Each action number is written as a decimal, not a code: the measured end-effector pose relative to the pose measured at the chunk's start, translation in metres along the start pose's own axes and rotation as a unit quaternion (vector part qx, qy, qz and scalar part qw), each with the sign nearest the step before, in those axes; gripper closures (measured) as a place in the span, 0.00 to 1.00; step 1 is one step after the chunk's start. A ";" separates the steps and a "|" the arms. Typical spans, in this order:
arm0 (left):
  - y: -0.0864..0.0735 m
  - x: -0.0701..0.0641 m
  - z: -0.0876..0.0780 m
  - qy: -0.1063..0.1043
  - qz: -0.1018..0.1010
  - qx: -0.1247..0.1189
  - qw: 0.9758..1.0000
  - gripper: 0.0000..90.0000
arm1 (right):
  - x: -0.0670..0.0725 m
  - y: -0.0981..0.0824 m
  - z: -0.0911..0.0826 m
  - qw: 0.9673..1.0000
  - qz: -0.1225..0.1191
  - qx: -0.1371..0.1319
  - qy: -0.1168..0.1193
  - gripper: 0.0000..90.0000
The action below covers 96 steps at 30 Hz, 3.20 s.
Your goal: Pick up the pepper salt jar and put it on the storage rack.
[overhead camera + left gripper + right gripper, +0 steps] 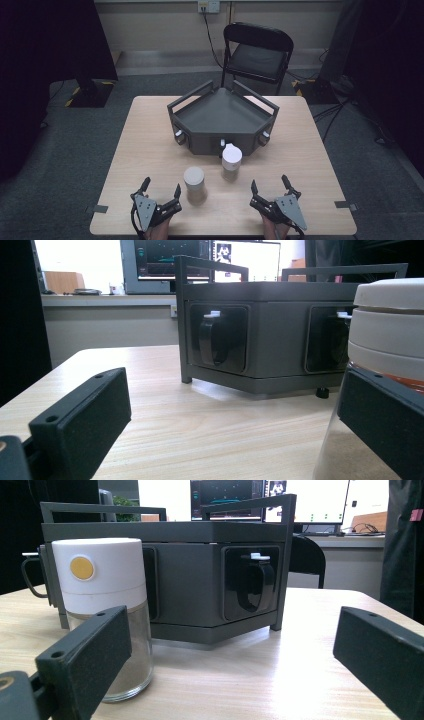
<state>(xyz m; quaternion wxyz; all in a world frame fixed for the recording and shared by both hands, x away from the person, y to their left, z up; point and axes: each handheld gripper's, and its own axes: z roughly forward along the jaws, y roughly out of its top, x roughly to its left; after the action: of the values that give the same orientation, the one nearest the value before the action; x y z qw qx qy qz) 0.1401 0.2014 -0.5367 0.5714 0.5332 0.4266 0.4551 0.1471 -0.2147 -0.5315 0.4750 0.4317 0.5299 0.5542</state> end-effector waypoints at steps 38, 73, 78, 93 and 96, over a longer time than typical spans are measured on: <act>0.002 0.002 0.000 -0.007 0.003 0.004 1.000 0.00 | -0.001 0.000 -0.001 1.000 0.000 -0.001 0.002 0.01; 0.022 0.006 -0.011 -0.030 -0.014 -0.004 0.999 0.00 | -0.001 0.000 -0.001 1.000 0.000 0.000 0.002 0.01; 0.026 0.006 -0.014 -0.038 -0.016 -0.010 0.999 0.00 | -0.001 0.000 -0.001 1.000 0.000 0.000 0.002 0.01; 0.040 0.004 -0.011 -0.061 -0.024 -0.026 0.998 0.00 | 0.000 0.000 -0.001 1.000 0.000 0.000 0.001 0.01; 0.044 0.004 -0.010 -0.070 -0.026 -0.030 0.997 0.00 | 0.000 0.000 -0.001 1.000 0.000 0.000 0.001 0.01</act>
<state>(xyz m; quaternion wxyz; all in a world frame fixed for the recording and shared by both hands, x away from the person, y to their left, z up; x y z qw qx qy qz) 0.1280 0.2081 -0.4936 0.6271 0.5357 0.3851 0.4142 0.1466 -0.2152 -0.5317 0.4745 0.4311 0.5301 0.5551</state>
